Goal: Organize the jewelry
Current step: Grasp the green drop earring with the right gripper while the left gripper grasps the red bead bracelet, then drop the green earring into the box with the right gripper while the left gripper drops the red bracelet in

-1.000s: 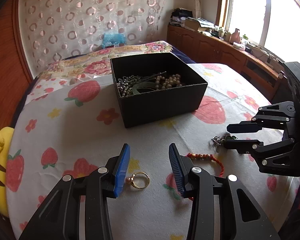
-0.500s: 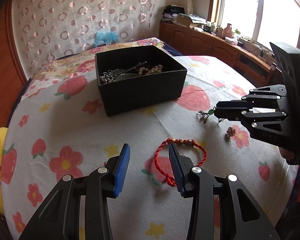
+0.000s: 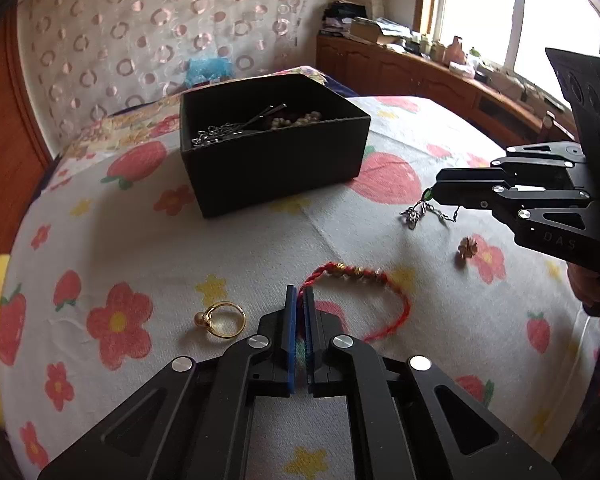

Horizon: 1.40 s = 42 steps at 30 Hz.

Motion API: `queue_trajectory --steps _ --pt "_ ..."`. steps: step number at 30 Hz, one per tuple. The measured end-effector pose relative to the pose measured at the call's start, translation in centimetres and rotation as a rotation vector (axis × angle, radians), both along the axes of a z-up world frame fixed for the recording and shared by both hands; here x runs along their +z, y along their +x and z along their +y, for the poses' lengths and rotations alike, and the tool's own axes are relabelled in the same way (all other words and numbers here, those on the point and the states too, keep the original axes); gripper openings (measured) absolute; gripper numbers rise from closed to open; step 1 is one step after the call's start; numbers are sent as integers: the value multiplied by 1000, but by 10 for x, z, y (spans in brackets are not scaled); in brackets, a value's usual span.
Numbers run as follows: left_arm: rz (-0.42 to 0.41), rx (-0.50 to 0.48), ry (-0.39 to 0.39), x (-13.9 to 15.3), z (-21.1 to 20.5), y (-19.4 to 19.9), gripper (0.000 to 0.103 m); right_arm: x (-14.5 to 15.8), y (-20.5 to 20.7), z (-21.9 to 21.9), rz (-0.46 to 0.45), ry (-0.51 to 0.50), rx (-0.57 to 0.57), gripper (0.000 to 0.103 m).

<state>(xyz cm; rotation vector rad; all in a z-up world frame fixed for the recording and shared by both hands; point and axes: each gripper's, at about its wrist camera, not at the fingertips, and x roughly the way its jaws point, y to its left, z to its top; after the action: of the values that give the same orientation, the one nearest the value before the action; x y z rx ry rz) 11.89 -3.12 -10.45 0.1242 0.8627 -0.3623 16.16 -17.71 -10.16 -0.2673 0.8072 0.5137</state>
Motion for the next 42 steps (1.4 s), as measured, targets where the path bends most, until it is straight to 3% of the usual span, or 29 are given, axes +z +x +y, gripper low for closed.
queue_trajectory --steps 25,42 --pt "-192 127 -27 73 39 43 2 109 62 18 -213 100 25 13" --pt "-289 121 -65 114 31 79 2 73 86 48 -110 101 61 14"
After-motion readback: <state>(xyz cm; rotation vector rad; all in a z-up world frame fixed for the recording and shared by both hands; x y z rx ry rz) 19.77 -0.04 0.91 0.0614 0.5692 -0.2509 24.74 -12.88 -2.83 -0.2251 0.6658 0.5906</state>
